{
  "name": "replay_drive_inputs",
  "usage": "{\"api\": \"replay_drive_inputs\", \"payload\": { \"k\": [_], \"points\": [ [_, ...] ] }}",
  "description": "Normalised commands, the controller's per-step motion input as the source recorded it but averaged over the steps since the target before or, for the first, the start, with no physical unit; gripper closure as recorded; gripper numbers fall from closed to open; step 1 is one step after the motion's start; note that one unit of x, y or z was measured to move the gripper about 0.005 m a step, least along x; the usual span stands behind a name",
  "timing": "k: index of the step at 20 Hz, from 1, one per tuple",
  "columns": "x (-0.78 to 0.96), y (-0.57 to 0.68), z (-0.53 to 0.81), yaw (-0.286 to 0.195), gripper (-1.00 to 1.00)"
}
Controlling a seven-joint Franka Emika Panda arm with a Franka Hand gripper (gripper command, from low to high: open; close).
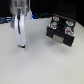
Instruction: Open the kcup holder, insert the kcup into the holder, and close the kcup holder
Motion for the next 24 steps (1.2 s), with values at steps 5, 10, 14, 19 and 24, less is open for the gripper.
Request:
{"api": "replay_drive_inputs", "payload": {
  "k": [5,10,14,19,24],
  "points": [
    [-0.18,-0.18,-0.41,-0.187,-1.0],
    [0.05,-0.05,-0.31,-0.187,-1.0],
    [0.12,0.04,-0.11,-0.195,-1.0],
    [0.06,0.01,-0.01,-0.171,1.0],
    [0.07,0.11,0.03,-0.159,1.0]
  ]
}}
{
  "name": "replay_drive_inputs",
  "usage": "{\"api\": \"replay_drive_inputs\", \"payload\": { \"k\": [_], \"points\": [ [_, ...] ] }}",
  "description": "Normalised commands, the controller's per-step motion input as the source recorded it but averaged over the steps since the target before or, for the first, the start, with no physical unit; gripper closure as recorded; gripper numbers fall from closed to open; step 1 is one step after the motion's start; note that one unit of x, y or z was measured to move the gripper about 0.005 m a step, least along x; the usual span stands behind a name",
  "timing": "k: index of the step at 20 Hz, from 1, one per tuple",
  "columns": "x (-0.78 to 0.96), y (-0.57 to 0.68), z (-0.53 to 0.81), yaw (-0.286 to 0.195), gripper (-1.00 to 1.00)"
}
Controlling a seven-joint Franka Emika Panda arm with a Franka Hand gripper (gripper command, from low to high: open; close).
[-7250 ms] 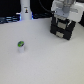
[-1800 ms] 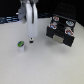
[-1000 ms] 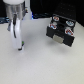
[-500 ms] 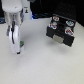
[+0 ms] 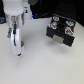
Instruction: Open the kcup holder, insert the kcup into the holder, and close the kcup holder
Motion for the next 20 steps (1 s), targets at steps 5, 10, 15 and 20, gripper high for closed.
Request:
{"api": "replay_drive_inputs", "payload": {
  "k": [5,10,15,20],
  "points": [
    [0.13,0.18,0.05,-0.158,1.0],
    [0.11,0.15,0.04,-0.136,1.0],
    [0.02,0.01,0.01,-0.036,1.0],
    [0.01,0.01,0.07,-0.021,1.0]
  ]
}}
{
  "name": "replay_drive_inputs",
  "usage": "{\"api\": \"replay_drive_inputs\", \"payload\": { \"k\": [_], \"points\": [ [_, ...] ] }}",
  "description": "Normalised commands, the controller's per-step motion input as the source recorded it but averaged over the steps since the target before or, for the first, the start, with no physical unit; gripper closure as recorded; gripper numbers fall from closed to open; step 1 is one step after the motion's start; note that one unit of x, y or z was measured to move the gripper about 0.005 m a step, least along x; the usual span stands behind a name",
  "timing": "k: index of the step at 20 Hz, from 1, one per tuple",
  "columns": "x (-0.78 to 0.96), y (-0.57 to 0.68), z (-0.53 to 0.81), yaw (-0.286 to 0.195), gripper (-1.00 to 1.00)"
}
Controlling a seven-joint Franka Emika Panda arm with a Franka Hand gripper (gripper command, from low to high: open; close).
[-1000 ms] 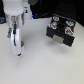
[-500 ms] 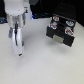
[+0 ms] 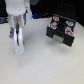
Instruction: Open the kcup holder, insert the kcup into the holder, and close the kcup holder
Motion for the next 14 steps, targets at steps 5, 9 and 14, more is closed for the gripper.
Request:
{"api": "replay_drive_inputs", "payload": {
  "k": [5,9,14],
  "points": [
    [0.05,0.2,0.44,-0.04,1.0],
    [0.09,0.37,0.69,-0.026,1.0],
    [0.14,0.49,0.8,0.002,1.0]
  ]
}}
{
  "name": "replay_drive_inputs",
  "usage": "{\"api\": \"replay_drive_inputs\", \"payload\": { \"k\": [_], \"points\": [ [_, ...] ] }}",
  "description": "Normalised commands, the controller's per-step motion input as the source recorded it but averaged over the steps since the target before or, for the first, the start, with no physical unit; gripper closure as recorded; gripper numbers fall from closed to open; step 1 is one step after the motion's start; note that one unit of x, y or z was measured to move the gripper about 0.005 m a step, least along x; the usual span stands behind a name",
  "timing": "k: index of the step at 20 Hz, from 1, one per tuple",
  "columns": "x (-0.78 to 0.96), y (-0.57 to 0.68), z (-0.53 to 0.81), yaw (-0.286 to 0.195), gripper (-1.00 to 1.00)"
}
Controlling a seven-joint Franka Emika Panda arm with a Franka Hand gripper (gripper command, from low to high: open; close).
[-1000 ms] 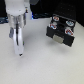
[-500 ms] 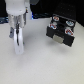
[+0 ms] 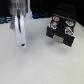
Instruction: Open the kcup holder, insert the kcup into the holder, and close the kcup holder
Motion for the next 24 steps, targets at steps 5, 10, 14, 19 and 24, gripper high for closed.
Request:
{"api": "replay_drive_inputs", "payload": {
  "k": [5,10,14,19,24],
  "points": [
    [0.1,0.64,0.75,0.007,1.0],
    [0.12,0.67,0.67,0.006,1.0],
    [0.2,0.65,0.54,0.012,1.0],
    [0.17,0.65,0.42,0.011,1.0],
    [0.07,0.66,0.31,0.012,1.0]
  ]
}}
